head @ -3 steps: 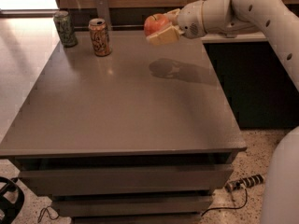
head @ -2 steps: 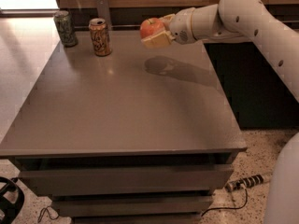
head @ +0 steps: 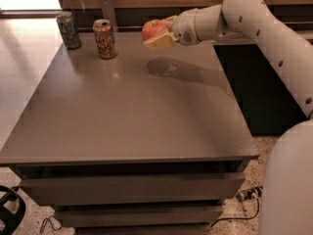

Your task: Move apple near orange can

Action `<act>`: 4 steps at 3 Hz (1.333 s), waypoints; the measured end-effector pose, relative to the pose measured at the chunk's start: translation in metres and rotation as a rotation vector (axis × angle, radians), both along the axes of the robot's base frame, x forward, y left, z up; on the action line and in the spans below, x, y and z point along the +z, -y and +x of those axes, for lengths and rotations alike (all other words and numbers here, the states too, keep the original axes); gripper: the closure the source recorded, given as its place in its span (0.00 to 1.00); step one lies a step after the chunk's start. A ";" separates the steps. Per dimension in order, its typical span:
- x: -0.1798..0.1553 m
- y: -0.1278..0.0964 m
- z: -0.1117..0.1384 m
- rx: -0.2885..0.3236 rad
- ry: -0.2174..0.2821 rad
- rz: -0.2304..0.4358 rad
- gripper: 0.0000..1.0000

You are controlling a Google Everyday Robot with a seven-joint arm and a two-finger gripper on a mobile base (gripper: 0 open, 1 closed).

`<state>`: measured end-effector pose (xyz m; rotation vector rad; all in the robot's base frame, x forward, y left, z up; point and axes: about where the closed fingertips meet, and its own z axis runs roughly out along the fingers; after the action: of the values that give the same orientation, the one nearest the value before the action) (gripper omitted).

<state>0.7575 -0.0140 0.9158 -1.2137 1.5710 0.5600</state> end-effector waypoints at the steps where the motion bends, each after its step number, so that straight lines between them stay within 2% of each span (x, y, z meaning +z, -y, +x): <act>1: -0.015 -0.022 0.018 0.045 -0.045 0.013 1.00; 2: -0.035 -0.039 0.031 0.053 -0.092 0.005 1.00; 3: -0.052 -0.056 0.035 0.047 -0.126 -0.029 1.00; 4: -0.072 -0.070 0.040 0.056 -0.155 -0.032 1.00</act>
Offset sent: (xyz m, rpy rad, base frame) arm 0.0472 0.0529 -0.0615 -0.0124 0.1571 0.0453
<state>0.7976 0.0563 0.8441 -1.2663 1.6857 0.6812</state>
